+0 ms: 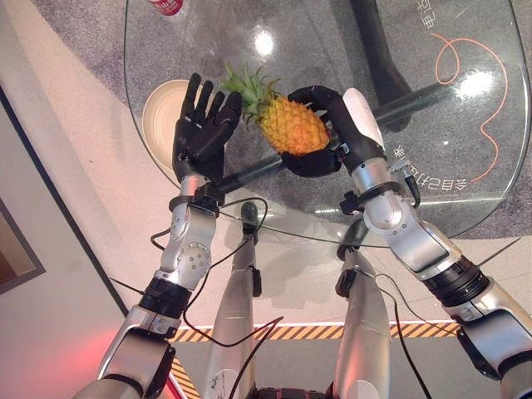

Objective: Pick up the fruit to the plate

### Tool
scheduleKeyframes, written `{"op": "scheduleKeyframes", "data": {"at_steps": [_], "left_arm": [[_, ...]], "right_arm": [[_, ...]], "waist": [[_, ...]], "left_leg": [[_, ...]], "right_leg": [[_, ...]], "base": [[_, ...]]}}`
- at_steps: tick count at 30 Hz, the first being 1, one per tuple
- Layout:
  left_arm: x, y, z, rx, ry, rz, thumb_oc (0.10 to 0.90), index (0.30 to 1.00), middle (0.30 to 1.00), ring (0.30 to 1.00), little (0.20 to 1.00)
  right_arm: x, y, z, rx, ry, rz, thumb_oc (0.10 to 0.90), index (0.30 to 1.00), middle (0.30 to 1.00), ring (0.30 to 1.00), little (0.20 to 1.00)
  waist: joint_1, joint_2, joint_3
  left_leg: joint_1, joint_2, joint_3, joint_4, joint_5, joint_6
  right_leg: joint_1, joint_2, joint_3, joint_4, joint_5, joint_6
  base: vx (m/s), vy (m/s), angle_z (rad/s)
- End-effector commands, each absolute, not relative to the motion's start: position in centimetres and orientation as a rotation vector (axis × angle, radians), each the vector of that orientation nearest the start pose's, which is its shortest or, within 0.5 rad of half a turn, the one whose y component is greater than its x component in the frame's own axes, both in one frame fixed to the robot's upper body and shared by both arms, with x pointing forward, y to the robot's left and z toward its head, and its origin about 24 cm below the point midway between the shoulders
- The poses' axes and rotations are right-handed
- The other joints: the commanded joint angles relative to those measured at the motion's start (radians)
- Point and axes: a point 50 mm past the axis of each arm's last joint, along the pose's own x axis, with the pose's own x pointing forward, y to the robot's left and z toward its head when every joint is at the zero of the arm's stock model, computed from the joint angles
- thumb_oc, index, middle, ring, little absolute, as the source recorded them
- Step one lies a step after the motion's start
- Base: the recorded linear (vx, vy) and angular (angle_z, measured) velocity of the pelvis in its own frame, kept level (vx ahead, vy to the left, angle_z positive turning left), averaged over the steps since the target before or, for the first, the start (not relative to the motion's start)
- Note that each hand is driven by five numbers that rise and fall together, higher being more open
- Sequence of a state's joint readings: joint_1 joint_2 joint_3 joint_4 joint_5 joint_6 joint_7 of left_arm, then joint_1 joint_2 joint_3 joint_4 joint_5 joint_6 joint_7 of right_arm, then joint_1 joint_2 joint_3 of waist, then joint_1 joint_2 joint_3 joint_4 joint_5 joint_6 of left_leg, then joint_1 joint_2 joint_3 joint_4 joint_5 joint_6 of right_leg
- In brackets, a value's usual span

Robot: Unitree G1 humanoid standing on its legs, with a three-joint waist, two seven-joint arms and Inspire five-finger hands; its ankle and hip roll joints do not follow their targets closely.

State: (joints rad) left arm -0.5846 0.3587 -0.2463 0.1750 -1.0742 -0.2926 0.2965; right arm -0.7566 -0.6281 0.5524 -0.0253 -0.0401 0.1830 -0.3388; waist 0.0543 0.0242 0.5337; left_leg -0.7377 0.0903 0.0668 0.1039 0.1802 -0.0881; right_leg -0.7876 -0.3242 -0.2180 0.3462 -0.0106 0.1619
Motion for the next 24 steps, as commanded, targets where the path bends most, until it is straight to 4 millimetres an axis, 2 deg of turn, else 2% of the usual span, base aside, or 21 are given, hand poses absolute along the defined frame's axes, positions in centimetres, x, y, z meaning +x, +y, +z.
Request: {"op": "scheduleKeyframes", "data": {"at_steps": [1,11,24], "left_arm": [[32.7,15.3,22.7,-0.73,-0.622,-0.095,0.8,0.9,0.9,0.9,0.9],[32.6,15.2,23.0,-0.689,-0.648,-0.064,0.8,0.9,0.9,0.9,0.9],[32.4,13.9,23.2,-0.778,-0.638,-0.233,0.8,0.9,0.9,0.9,0.9]], "right_arm": [[28.4,-8.4,29.5,-0.62,-1.058,0.083,0.1,0.3,0.3,0.3,0.2],[28.3,-8.3,29.7,-0.595,-1.067,0.082,0.1,0.3,0.3,0.3,0.2],[27.8,-6.3,29.3,-0.644,-1.055,0.223,0.1,0.3,0.3,0.3,0.2]], "waist": [[0.007,0.01,-0.014],[0.004,0.01,-0.014],[0.013,0.013,-0.014]], "left_leg": [[0.032,0.049,-0.02,0.071,-0.062,-0.036],[0.035,0.051,-0.015,0.064,-0.058,-0.037],[0.049,0.052,-0.011,0.047,-0.049,-0.04]], "right_leg": [[0.061,-0.019,-0.024,-0.124,0.148,0.056],[0.063,-0.015,-0.021,-0.129,0.148,0.057],[0.082,-0.018,-0.031,-0.143,0.152,0.058]], "base": [[0.0,0.0,0.0],[0.0,0.0,0.0],[0.0,0.0,0.0]]}}
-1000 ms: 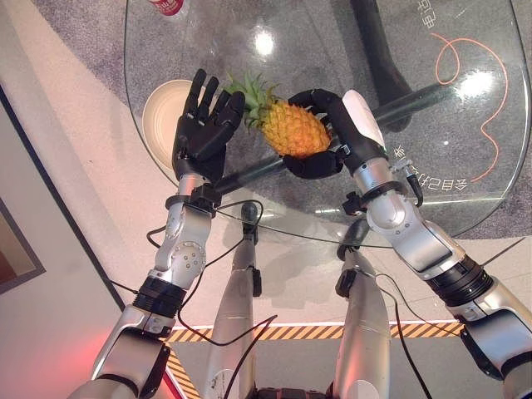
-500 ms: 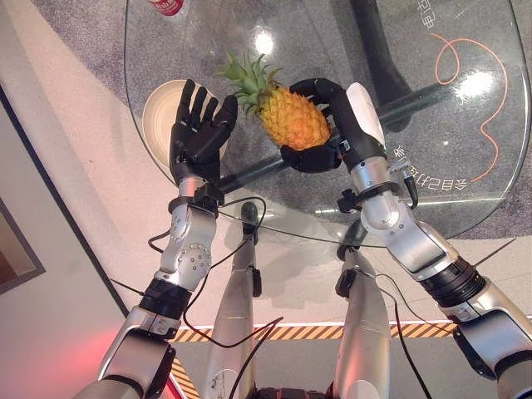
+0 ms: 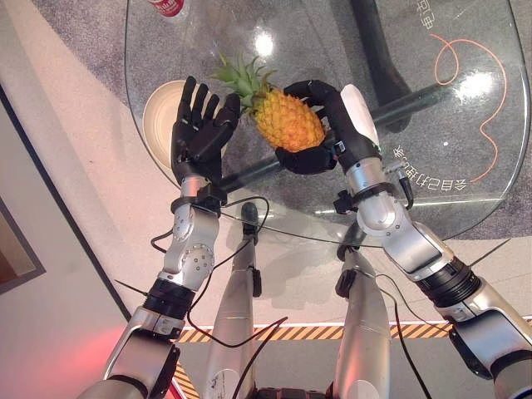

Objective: Pick up the fruit to the plate

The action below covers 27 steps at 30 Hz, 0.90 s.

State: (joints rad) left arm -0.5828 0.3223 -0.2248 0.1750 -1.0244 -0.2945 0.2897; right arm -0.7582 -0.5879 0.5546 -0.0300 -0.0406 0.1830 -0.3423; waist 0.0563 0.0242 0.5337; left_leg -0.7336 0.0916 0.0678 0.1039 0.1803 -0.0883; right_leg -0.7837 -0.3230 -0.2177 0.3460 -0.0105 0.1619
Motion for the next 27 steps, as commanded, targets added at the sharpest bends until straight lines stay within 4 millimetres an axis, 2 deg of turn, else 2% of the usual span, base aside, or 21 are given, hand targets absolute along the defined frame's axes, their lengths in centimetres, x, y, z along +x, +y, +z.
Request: {"op": "scheduleKeyframes", "data": {"at_steps": [1,12,23,27], "left_arm": [[32.4,13.8,23.2,-0.79,-0.641,-0.253,0.8,0.9,0.9,0.9,0.9],[32.3,12.7,23.4,-0.887,-0.624,-0.394,0.8,0.9,0.9,0.9,0.9],[32.7,11.7,23.0,-0.95,-0.544,-0.437,0.8,0.9,0.9,0.9,0.9],[32.9,11.8,22.9,-0.93,-0.538,-0.396,0.8,0.9,0.9,0.9,0.9]], "right_arm": [[27.8,-6.2,29.3,-0.646,-1.056,0.235,0.1,0.3,0.3,0.3,0.2],[27.3,-5.0,29.1,-0.658,-1.067,0.318,0.1,0.3,0.3,0.3,0.2],[26.8,-4.5,29.3,-0.65,-1.095,0.351,0.1,0.3,0.3,0.3,0.2],[26.7,-4.3,29.4,-0.651,-1.109,0.358,0.1,0.3,0.3,0.3,0.2]], "waist": [[0.012,0.013,-0.014],[0.012,0.014,-0.014],[0.008,0.014,-0.014],[0.007,0.015,-0.014]], "left_leg": [[0.046,0.05,-0.012,0.047,-0.049,-0.039],[0.05,0.048,-0.009,0.04,-0.047,-0.04],[0.05,0.048,-0.007,0.039,-0.044,-0.04],[0.053,0.049,-0.005,0.037,-0.043,-0.04]], "right_leg": [[0.078,-0.019,-0.031,-0.142,0.152,0.058],[0.086,-0.02,-0.034,-0.152,0.155,0.057],[0.084,-0.018,-0.033,-0.152,0.157,0.058],[0.086,-0.019,-0.033,-0.154,0.158,0.058]], "base": [[0.0,0.0,0.0],[0.0,0.0,0.0],[0.0,0.0,0.0],[0.0,0.0,0.0]]}}
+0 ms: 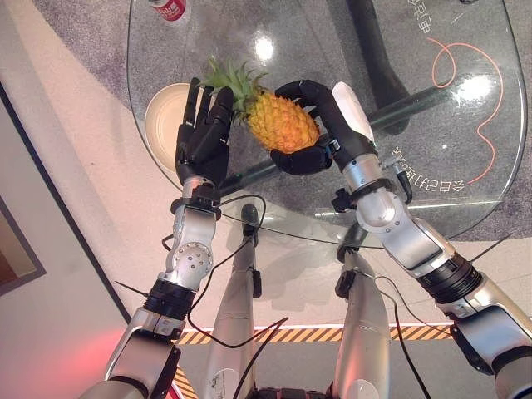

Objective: Pick up the fruit to the plate

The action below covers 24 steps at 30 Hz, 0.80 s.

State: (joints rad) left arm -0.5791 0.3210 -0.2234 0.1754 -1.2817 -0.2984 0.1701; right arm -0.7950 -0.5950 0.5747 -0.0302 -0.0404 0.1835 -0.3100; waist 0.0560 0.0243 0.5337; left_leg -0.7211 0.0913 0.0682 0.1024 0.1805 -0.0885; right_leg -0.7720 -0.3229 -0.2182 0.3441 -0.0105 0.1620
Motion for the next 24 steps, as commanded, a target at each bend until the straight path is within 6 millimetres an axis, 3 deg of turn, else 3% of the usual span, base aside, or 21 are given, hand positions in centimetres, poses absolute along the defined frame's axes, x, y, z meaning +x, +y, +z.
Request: {"op": "scheduleKeyframes", "data": {"at_steps": [1,12,24], "left_arm": [[32.92,11.92,22.93,-0.925,-0.539,-0.38,0.8,0.9,0.9,0.9,0.9],[33.2,12.88,23.09,-0.81,-0.549,-0.177,0.8,0.9,0.9,0.9,0.9],[33.15,12.52,23.15,-0.789,-0.534,-0.166,0.8,0.9,0.9,0.9,0.9]], "right_arm": [[26.7,-4.3,29.36,-0.651,-1.11,0.358,0.1,0.3,0.3,0.3,0.2],[26.59,-4.2,29.69,-0.634,-1.129,0.357,0.1,0.3,0.3,0.3,0.2],[26.24,-3.7,29.8,-0.632,-1.137,0.401,0.1,0.3,0.3,0.3,0.2]], "waist": [[0.007,0.016,-0.014],[0.014,0.014,-0.014],[0.017,0.014,-0.014]], "left_leg": [[0.041,0.049,-0.005,0.038,-0.043,-0.039],[0.034,0.047,-0.013,0.041,-0.042,-0.04],[0.035,0.046,-0.013,0.041,-0.04,-0.041]], "right_leg": [[0.075,-0.019,-0.032,-0.152,0.158,0.059],[0.074,-0.017,-0.037,-0.149,0.154,0.058],[0.078,-0.016,-0.039,-0.149,0.152,0.057]], "base": [[0.0,0.0,0.0],[0.0,0.0,0.0],[0.0,0.0,0.0]]}}
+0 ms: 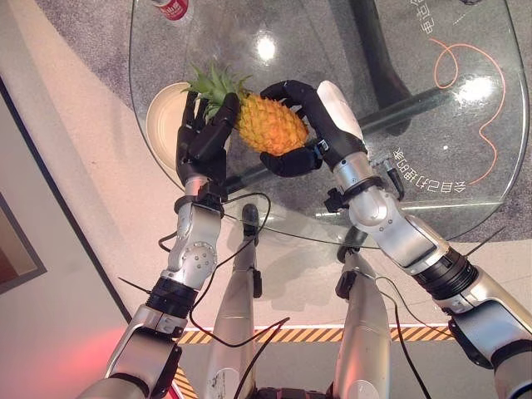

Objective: Pick up the fruit to the plate

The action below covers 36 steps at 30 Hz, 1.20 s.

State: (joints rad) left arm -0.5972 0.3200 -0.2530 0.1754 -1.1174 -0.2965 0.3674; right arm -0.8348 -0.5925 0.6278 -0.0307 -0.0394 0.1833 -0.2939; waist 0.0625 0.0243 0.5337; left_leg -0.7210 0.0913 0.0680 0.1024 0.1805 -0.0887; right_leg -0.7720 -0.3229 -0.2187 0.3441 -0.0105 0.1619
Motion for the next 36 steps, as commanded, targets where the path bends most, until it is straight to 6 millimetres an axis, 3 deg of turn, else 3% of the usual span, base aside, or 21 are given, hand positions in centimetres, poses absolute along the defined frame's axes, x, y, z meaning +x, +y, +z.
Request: {"op": "scheduleKeyframes", "data": {"at_steps": [1,9,10,12,19,36], "left_arm": [[33.1,12.5,23.1,-0.788,-0.535,-0.167,0.8,0.9,0.9,0.9,0.9],[33.1,12.2,23.4,-0.794,-0.557,-0.229,0.8,0.9,0.9,0.9,0.9],[32.9,12.0,23.6,-0.788,-0.579,-0.269,0.63,0.754,0.754,0.754,0.73],[32.7,12.0,23.8,-0.783,-0.617,-0.309,0.1,0.3,0.3,0.3,0.2],[32.2,11.8,24.3,-0.759,-0.701,-0.415,0.1,0.3,0.3,0.3,0.2],[32.3,12.2,24.8,-0.745,-0.747,-0.459,0.1,0.3,0.3,0.3,0.2]], "right_arm": [[26.1,-3.6,29.8,-0.632,-1.14,0.407,0.1,0.3,0.3,0.3,0.2],[25.9,-3.1,29.8,-0.643,-1.143,0.458,0.1,0.3,0.3,0.3,0.2],[25.8,-3.0,29.7,-0.649,-1.142,0.47,0.1,0.3,0.3,0.3,0.2],[25.8,-3.0,29.7,-0.651,-1.142,0.481,0.1,0.3,0.3,0.3,0.2],[25.6,-2.9,29.4,-0.654,-1.151,0.505,0.1,0.3,0.3,0.3,0.2],[25.6,-3.3,29.6,-0.655,-1.163,0.501,0.1,0.3,0.3,0.3,0.2]], "waist": [[0.011,0.014,-0.014],[0.012,0.013,-0.014],[0.012,0.013,-0.014],[0.013,0.014,-0.014],[0.008,0.011,-0.014],[0.003,0.005,-0.014]], "left_leg": [[0.034,0.046,-0.013,0.043,-0.04,-0.041],[0.028,0.048,-0.014,0.051,-0.04,-0.043],[0.027,0.047,-0.016,0.053,-0.041,-0.042],[0.028,0.047,-0.016,0.052,-0.041,-0.043],[0.025,0.049,-0.014,0.058,-0.045,-0.043],[0.028,0.049,-0.017,0.054,-0.048,-0.041]], "right_leg": [[0.077,-0.016,-0.038,-0.147,0.152,0.056],[0.076,-0.018,-0.039,-0.144,0.151,0.056],[0.075,-0.019,-0.039,-0.143,0.151,0.056],[0.076,-0.02,-0.04,-0.144,0.152,0.055],[0.069,-0.017,-0.035,-0.141,0.153,0.053],[0.071,-0.015,-0.029,-0.149,0.156,0.055]], "base": [[0.0,0.0,0.0],[0.0,0.0,0.0],[0.0,0.0,0.0],[0.0,0.0,0.0],[0.0,0.0,0.0],[0.0,0.0,0.0]]}}
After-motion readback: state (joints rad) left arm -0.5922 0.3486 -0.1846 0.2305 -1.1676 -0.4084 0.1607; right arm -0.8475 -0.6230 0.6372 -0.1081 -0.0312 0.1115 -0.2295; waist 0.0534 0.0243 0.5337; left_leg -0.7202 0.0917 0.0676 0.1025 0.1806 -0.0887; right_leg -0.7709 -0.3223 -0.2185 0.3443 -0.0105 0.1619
